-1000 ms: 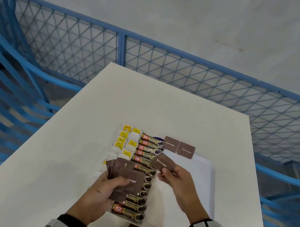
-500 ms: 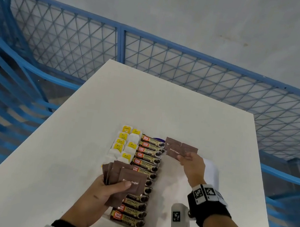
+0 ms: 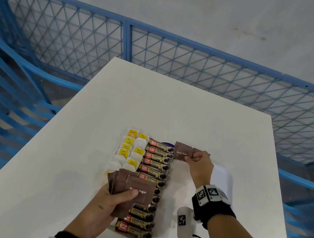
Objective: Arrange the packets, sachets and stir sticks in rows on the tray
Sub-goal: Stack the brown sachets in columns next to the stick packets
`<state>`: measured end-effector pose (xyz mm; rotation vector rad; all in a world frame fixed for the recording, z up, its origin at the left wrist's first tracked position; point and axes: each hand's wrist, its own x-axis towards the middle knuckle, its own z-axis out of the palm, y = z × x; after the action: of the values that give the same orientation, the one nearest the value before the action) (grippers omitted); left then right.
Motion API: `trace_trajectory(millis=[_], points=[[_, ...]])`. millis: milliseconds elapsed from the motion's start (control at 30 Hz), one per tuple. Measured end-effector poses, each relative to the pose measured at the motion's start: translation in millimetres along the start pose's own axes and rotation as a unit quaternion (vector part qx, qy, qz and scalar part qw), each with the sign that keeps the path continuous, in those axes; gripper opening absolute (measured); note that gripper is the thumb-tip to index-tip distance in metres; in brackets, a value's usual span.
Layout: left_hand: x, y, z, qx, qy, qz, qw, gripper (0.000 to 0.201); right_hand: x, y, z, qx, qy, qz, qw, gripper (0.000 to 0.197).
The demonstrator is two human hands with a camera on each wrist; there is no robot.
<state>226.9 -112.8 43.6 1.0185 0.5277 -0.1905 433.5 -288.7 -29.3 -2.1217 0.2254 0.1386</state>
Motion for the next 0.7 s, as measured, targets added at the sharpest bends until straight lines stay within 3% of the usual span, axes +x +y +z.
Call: trace_trajectory(millis=[233,367,433,533,633,700], points=[[-1,1,5,-0.013,0.006,0.009,1.0,0.036,-10,-3,-4,0.004,0.016,-0.024,1.0,0.029],[-3,3,10,-0.011,0.008,0.027,1.0,0.026,-37,-21,-11,0.012,-0.011,-0.032,0.999,0.016],[-3,2,11,-0.006,0.011,0.032,0.999,0.025,-56,-34,-14,-0.004,-0.064,-0.043,0.997,0.015],[-4,1,12,0.0,0.026,0.036,0.999,0.028,-90,-49,-20,0.015,-0.203,-0.041,0.978,0.03],[-6,2,14,-0.019,0.049,0.034,0.998,0.026,-120,-56,-27,0.116,-0.347,0.026,0.93,0.046],[-8,3,15,-0.029,0.045,0.041,0.998,0.034,-133,-57,-30,0.172,-0.41,0.052,0.894,0.034]])
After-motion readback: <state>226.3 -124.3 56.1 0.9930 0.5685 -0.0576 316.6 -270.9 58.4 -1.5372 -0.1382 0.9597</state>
